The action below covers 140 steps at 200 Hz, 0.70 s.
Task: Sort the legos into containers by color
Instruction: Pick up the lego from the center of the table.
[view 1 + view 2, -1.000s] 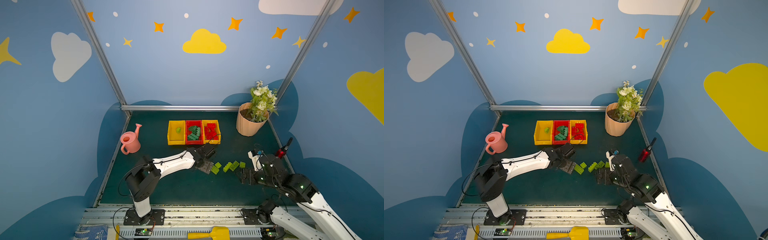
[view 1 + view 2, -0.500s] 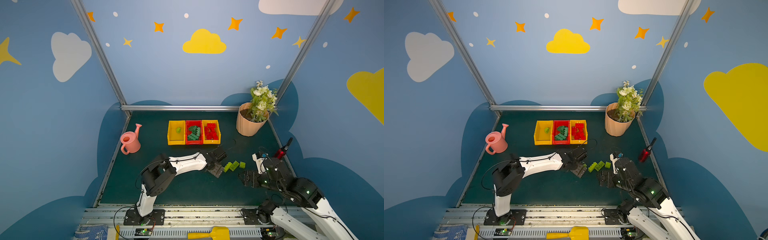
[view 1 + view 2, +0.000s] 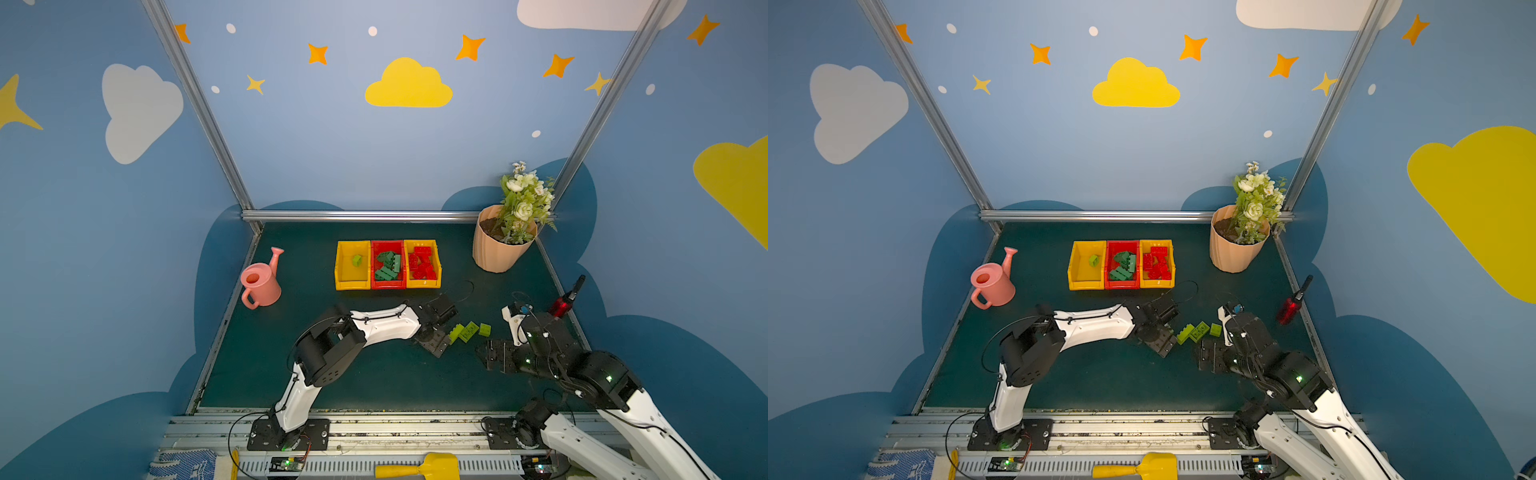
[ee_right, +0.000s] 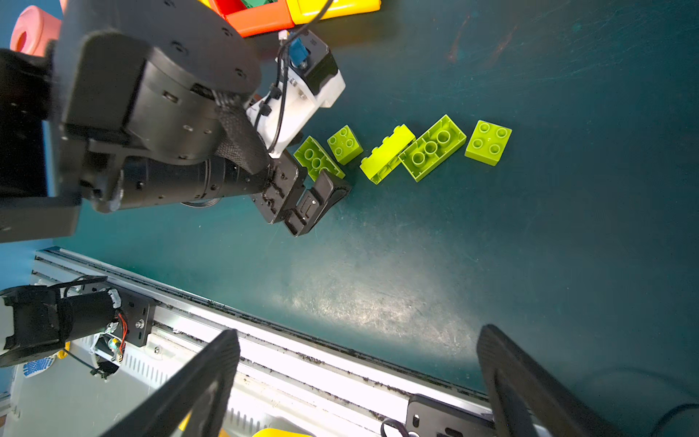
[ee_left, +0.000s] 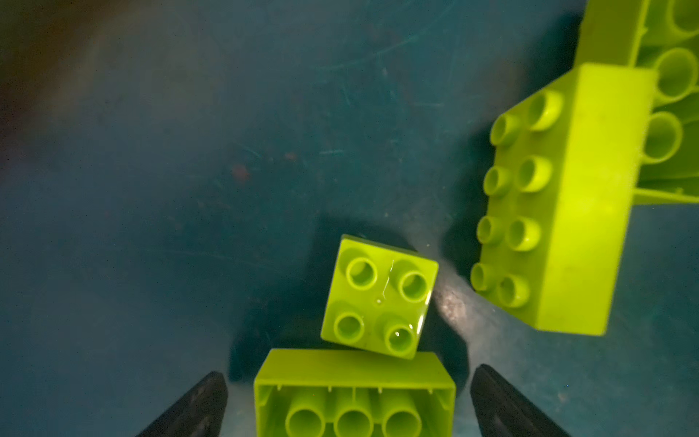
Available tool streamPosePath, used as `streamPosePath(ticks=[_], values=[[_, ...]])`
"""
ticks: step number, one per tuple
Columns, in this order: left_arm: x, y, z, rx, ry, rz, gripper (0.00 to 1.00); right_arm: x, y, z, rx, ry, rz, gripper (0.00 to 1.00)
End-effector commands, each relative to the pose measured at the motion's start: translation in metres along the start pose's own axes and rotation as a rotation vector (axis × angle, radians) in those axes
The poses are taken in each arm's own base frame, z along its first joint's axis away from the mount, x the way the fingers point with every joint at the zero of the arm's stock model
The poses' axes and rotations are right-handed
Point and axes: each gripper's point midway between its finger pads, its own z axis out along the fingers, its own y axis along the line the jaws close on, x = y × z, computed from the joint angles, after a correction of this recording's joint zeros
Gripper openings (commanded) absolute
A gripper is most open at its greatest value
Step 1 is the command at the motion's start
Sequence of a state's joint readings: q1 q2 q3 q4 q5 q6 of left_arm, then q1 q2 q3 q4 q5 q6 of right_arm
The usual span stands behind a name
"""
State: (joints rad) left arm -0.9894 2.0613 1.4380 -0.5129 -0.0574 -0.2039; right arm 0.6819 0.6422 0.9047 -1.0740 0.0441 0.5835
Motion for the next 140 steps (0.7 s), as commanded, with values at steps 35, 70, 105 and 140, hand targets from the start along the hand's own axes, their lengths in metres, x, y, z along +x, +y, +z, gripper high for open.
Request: streamPosePath(ticks=[35, 70, 105, 140], values=[[0.0, 0.009, 0.002, -0.01, 0.011, -0.041, 0.79, -0.008, 0.002, -0.001, 0.006, -0.018, -0.006, 0.97], [0.0, 0.019, -0.003, -0.018, 0.006, -0.067, 0.61, -0.013, 0.006, -0.001, 0.001, -0.022, -0.012, 0.97], [0.002, 0.039, -0.019, -0.044, 0.002, -0.118, 0.58, -0.022, 0.012, -0.002, -0.009, -0.029, -0.025, 0.97], [-0.002, 0.084, -0.051, -0.098, -0.038, -0.229, 0.58, -0.035, 0.024, 0.003, -0.028, -0.031, -0.052, 0.97]])
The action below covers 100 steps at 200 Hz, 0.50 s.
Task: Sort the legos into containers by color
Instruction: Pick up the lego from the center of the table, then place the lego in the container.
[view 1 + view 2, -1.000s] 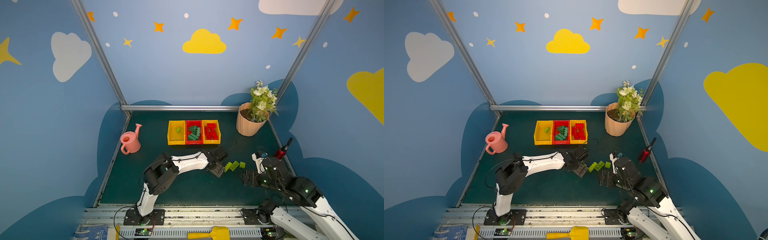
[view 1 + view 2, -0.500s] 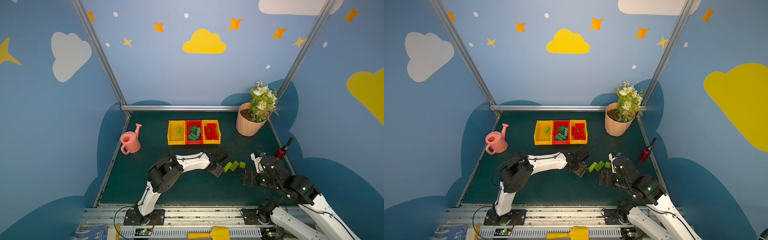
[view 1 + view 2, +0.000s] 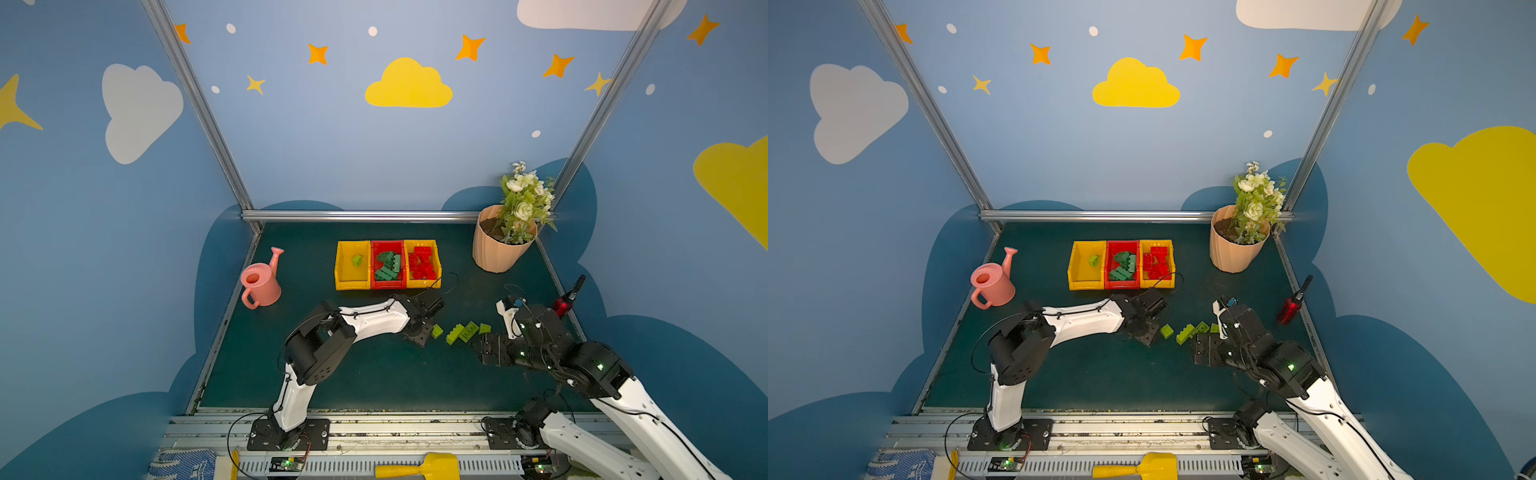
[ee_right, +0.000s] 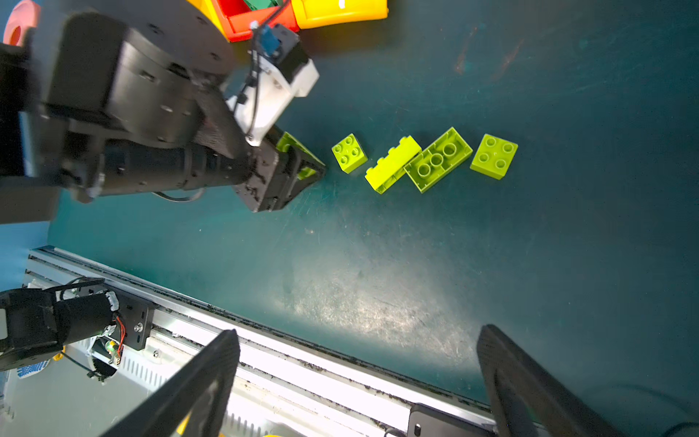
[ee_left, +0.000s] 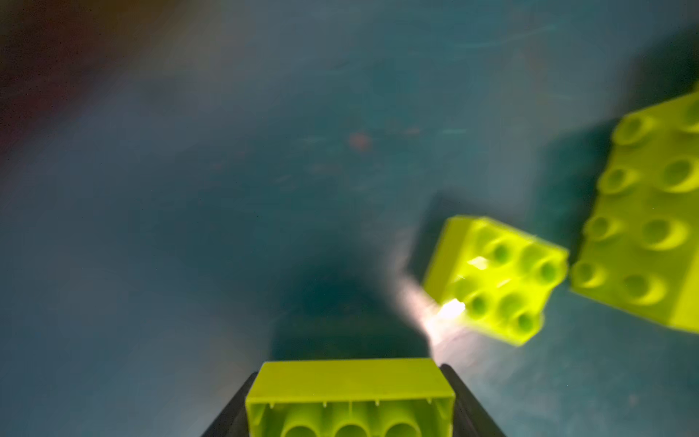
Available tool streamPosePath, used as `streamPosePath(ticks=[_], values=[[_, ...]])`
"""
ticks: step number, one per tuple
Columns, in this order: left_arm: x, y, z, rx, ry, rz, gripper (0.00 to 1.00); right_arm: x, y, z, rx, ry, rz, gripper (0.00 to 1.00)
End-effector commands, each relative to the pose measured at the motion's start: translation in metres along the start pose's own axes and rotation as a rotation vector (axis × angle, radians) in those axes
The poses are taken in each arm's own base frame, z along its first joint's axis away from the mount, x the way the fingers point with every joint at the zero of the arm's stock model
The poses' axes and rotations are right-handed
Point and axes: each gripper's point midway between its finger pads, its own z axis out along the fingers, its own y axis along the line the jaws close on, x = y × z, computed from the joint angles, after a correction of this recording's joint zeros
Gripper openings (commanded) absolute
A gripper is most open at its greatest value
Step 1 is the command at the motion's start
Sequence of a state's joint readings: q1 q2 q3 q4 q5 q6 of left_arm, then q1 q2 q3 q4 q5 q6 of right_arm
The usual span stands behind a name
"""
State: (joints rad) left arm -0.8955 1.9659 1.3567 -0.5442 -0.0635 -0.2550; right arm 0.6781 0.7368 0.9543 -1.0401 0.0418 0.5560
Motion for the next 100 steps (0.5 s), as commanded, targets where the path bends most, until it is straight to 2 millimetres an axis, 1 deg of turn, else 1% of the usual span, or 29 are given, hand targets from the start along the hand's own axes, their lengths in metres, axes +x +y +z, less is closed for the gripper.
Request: streamPosePath(ticks=[1, 39, 40, 58, 74, 90, 100], values=[[-0.014, 0.037, -0.033, -0.053, -0.053, -0.098, 0.58, -0.02, 0.013, -0.003, -0.034, -0.039, -0.029, 0.97], [-0.036, 0.111, -0.075, -0.126, -0.144, -0.291, 0.59, -0.039, 0.033, 0.013, -0.074, -0.021, -0.059, 0.97], [-0.037, 0.116, -0.075, -0.132, -0.146, -0.306, 0.59, -0.04, 0.033, 0.014, -0.075, -0.02, -0.059, 0.97], [-0.047, 0.157, -0.089, -0.167, -0.187, -0.425, 0.6, -0.047, 0.042, 0.024, -0.095, 0.001, -0.068, 0.97], [-0.055, 0.19, -0.094, -0.184, -0.207, -0.516, 0.61, -0.052, 0.049, 0.032, -0.113, 0.016, -0.07, 0.97], [-0.063, 0.221, -0.092, -0.199, -0.21, -0.598, 0.62, -0.056, 0.055, 0.038, -0.126, 0.029, -0.074, 0.97], [-0.068, 0.238, -0.087, -0.191, -0.197, -0.646, 0.62, -0.059, 0.057, 0.041, -0.126, 0.035, -0.076, 0.97]])
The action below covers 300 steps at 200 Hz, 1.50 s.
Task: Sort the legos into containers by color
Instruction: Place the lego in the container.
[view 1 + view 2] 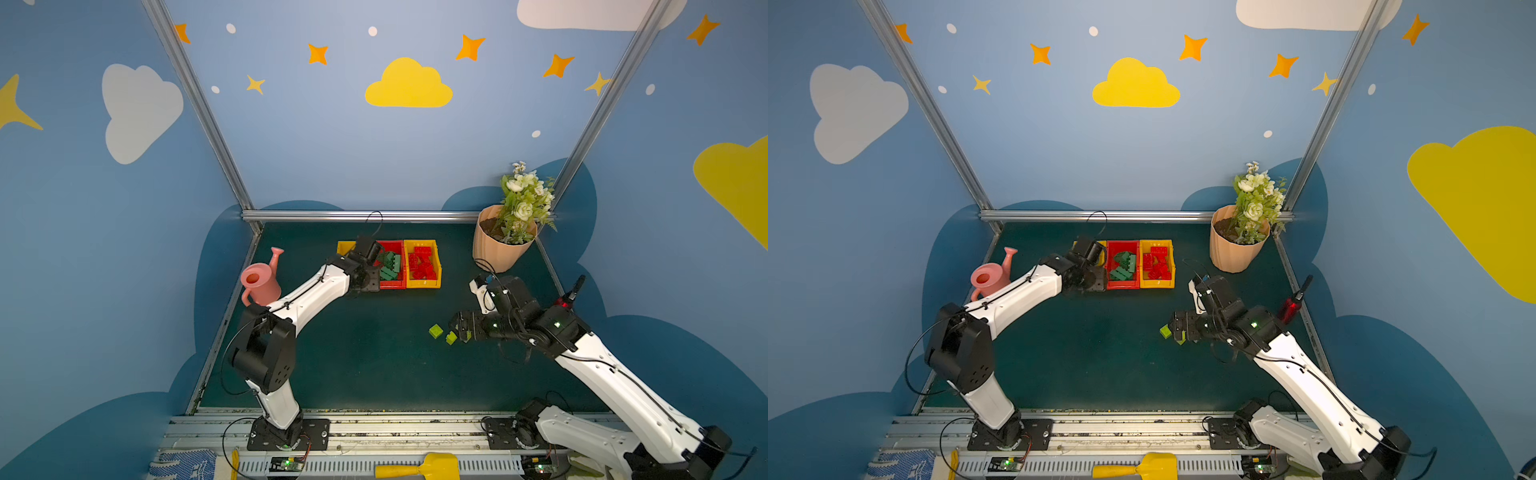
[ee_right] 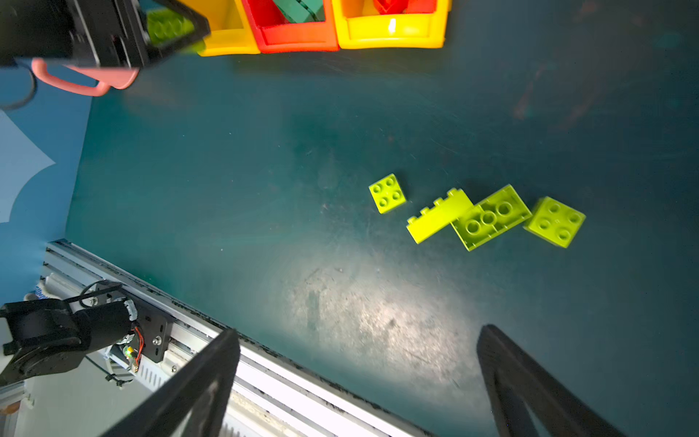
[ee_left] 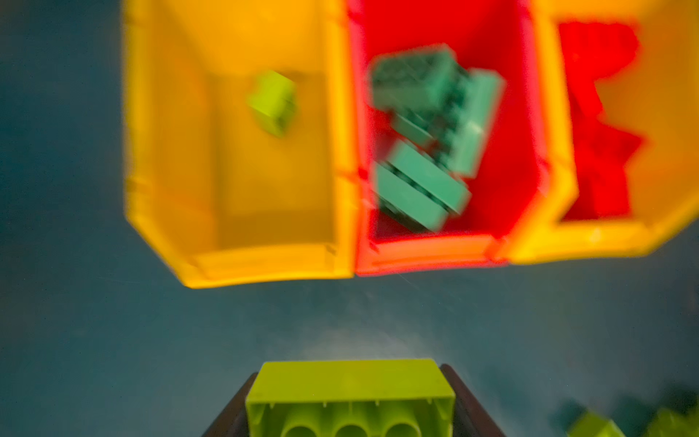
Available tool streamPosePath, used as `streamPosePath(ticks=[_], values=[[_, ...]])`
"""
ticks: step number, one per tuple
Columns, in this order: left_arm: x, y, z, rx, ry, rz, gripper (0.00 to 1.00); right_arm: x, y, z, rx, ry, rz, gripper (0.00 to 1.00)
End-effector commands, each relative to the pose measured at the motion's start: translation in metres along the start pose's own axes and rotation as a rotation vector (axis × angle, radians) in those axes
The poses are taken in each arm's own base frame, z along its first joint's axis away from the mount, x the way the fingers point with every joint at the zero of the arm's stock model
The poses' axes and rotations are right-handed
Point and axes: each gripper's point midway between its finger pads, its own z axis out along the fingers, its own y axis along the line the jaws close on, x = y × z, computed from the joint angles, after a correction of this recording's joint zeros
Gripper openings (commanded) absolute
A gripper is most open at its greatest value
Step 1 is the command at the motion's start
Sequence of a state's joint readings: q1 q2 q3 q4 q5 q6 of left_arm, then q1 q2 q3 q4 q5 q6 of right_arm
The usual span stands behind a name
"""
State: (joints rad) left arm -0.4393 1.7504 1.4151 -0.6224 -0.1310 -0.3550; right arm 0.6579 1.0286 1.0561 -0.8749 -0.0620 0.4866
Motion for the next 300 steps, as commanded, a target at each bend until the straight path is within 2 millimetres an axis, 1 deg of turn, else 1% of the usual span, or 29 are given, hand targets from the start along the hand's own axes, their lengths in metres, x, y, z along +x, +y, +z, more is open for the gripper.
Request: streamPosePath(ticks=[1, 26, 45, 60, 78, 91, 107, 128, 146, 161, 180, 204, 213, 225, 240, 264, 300], values=[[-0.018, 0.027, 0.016, -0.035, 0.035, -0.106, 0.62, -0.019, 0.016, -0.002, -0.058, -0.031, -0.027, 0.97], [-0.044, 0.044, 0.036, -0.04, 0.04, -0.185, 0.62, -0.024, 0.016, 0.002, -0.049, -0.017, -0.029, 0.97], [-0.059, 0.048, 0.05, -0.043, 0.05, -0.199, 0.62, -0.028, 0.014, 0.001, -0.037, -0.016, -0.023, 0.97], [-0.069, 0.046, 0.059, -0.038, 0.058, -0.196, 0.63, -0.03, 0.01, 0.0, -0.027, -0.018, -0.016, 0.97], [-0.075, 0.045, 0.071, -0.039, 0.073, -0.197, 0.64, -0.032, 0.006, -0.001, -0.016, -0.022, -0.003, 0.97], [-0.079, 0.045, 0.079, -0.04, 0.081, -0.201, 0.67, -0.033, 0.004, -0.002, -0.01, -0.025, 0.007, 0.97], [-0.081, 0.043, 0.086, -0.032, 0.097, -0.199, 0.81, -0.034, 0.002, -0.003, -0.006, -0.028, 0.015, 0.97], [-0.086, 0.038, 0.087, -0.014, 0.104, -0.189, 0.92, -0.037, -0.001, -0.003, -0.001, -0.031, 0.026, 0.97], [-0.09, 0.035, 0.082, 0.0, 0.093, -0.194, 0.92, -0.038, 0.0, -0.004, -0.002, -0.033, 0.027, 0.97], [-0.093, 0.031, 0.072, 0.014, 0.076, -0.197, 0.92, -0.037, 0.0, -0.005, -0.005, -0.034, 0.028, 0.97], [-0.094, 0.022, 0.051, 0.026, 0.041, -0.179, 0.92, -0.034, -0.001, -0.007, -0.008, -0.035, 0.032, 0.97], [-0.082, 0.001, 0.023, 0.029, -0.002, -0.095, 0.92, -0.025, -0.005, -0.012, -0.01, -0.04, 0.043, 0.97], [-0.074, -0.012, 0.012, 0.035, -0.017, -0.054, 0.92, -0.021, -0.006, -0.014, -0.011, -0.046, 0.048, 0.97], [-0.06, -0.029, 0.001, 0.054, -0.029, -0.002, 0.92, -0.014, -0.009, -0.018, -0.011, -0.047, 0.053, 0.97], [-0.036, -0.055, -0.009, 0.096, -0.032, 0.077, 0.92, -0.006, -0.013, -0.023, -0.005, -0.054, 0.058, 0.97], [0.013, -0.095, -0.016, 0.173, 0.003, 0.239, 0.93, 0.01, -0.021, -0.031, 0.004, -0.061, 0.071, 0.97], [0.075, -0.127, -0.007, 0.205, 0.069, 0.408, 0.93, 0.033, -0.031, -0.042, 0.001, -0.076, 0.1, 0.97]])
